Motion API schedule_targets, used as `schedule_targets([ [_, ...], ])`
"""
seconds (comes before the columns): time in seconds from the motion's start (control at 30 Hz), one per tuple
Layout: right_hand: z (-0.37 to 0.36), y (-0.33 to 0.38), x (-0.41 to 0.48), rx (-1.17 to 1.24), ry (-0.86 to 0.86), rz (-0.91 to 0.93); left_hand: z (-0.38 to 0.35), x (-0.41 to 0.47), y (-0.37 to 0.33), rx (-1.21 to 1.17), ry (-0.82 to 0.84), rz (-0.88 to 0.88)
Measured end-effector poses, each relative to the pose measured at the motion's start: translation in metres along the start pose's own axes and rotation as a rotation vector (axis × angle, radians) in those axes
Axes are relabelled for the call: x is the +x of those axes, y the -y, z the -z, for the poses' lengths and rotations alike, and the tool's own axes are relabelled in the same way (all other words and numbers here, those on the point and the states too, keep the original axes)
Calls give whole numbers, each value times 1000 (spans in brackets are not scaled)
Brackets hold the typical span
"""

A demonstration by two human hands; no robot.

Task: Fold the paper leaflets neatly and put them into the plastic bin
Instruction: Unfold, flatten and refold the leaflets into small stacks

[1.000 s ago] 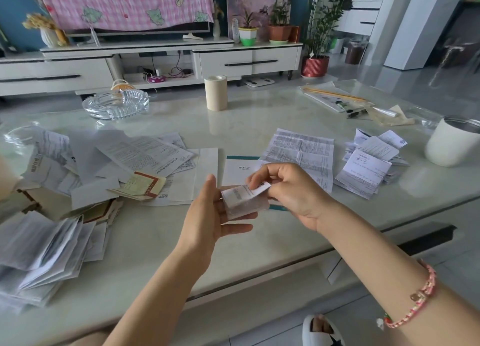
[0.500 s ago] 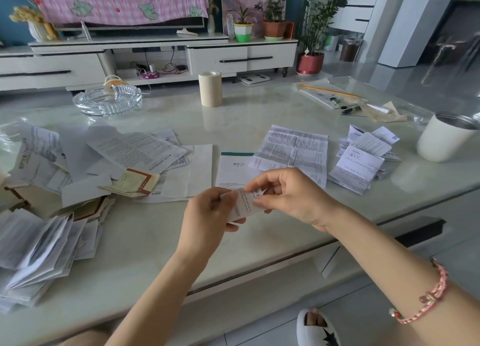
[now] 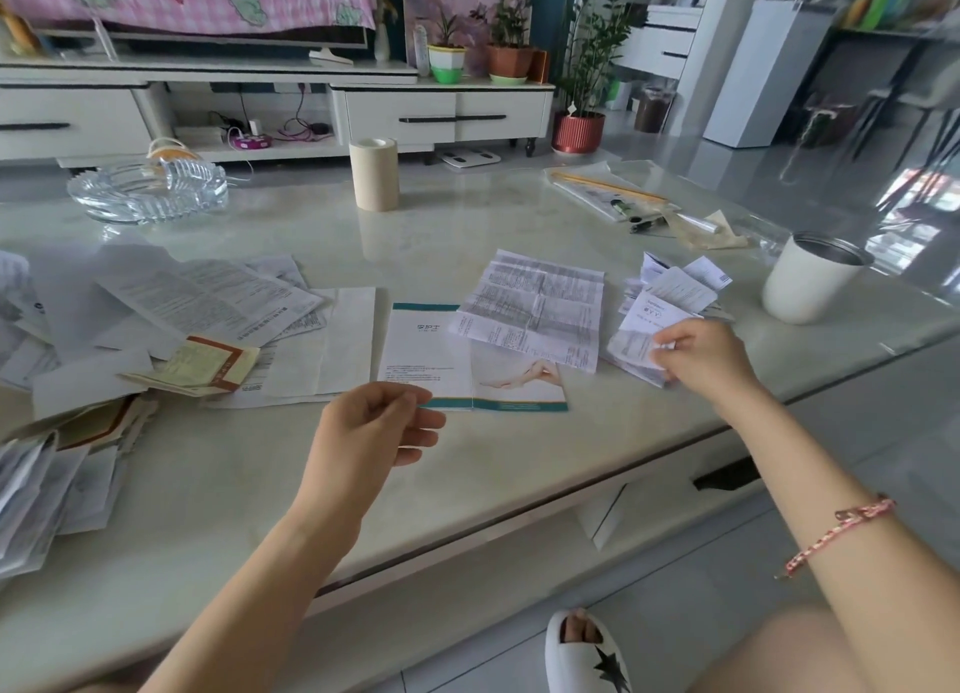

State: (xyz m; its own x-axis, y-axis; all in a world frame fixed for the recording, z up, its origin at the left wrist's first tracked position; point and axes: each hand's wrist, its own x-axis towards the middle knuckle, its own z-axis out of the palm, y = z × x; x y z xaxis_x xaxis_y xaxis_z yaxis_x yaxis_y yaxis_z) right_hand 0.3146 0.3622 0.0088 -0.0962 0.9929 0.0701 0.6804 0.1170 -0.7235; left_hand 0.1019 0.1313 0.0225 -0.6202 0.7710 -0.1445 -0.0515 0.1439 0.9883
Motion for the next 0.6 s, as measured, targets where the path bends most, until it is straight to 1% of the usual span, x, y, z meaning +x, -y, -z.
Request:
schedule_targets([
  [0.07, -2, -8, 0, -140, 27, 38, 0, 0, 0, 4, 2, 0],
  [0.17, 0, -9, 1, -235, -49, 127, 0, 0, 0, 3, -8, -2],
  [0.27, 5, 2, -3, -242, -158, 212, -1, 0, 0, -2, -18, 1],
  [0.33, 3, 16, -11, -214, -214, 321, -3, 1, 0, 3, -18, 5],
  [0.37, -1, 25, -17, -196, -215, 373, -3, 0, 0, 6, -17, 6],
  [0.43, -14, 42, -30, -205, -140, 490, -4, -1, -1, 15, -11, 7],
  [0.5, -32, 54, -42, -262, 64, 598, -4, -2, -1, 19, -9, 7],
  [0.57, -44, 61, -49, -334, 270, 625, -3, -2, -1, 21, -10, 10],
  [0.6, -46, 63, -48, -366, 325, 607, -2, -2, -1, 20, -12, 12],
])
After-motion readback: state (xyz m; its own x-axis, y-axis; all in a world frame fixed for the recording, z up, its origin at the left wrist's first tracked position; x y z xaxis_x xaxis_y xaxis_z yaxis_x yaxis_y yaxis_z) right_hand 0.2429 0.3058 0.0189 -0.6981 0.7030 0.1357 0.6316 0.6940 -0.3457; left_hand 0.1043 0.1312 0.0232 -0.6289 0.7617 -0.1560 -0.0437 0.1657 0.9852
